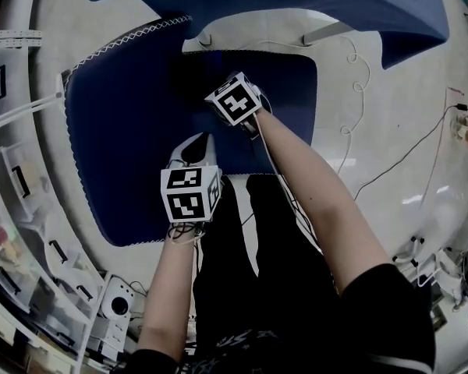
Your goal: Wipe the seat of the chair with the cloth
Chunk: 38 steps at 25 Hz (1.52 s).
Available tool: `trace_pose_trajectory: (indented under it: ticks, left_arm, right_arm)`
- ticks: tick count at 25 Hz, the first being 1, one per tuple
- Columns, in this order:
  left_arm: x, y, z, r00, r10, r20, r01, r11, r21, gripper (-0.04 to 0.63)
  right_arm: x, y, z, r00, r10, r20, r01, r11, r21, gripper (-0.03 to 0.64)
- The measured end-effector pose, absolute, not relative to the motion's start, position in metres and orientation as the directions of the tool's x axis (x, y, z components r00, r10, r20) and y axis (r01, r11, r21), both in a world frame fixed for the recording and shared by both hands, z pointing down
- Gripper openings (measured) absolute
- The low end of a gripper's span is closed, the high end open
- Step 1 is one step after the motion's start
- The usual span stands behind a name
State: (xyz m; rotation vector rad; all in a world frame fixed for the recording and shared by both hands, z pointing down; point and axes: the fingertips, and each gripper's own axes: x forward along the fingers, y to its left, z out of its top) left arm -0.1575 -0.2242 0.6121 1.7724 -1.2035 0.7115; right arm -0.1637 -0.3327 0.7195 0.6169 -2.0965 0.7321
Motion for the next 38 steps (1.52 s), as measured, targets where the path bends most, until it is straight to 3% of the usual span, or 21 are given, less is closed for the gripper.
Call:
trace_pose_trajectory:
  ticks: [9, 29, 38]
  left_arm:
    - [-0.143, -0.213, 0.623, 0.381, -0.393, 0.837, -0.924, -0.199, 0.327, 0.021]
    - [-0.036, -0.194, 0.63, 0.43, -0.313, 0.847, -0.883, -0.338, 0.324, 0.021]
    - [0.005, -0.176, 0.636, 0.442, -0.321, 0.838, -0.877, -0.35, 0.328, 0.021]
  right_arm:
    - [-0.122, -0.339, 0.729, -0.481, -0.197, 0.855, -0.668, 0.713, -0.212, 0.055]
    - [0.105, -0.322, 0.737, -0.324, -0.291, 0.9, -0.89, 0.417, -0.185, 0.057]
    - [0.154, -0.31, 0.737, -0.304, -0.321, 0.897, -0.901, 0.404, -0.161, 0.057]
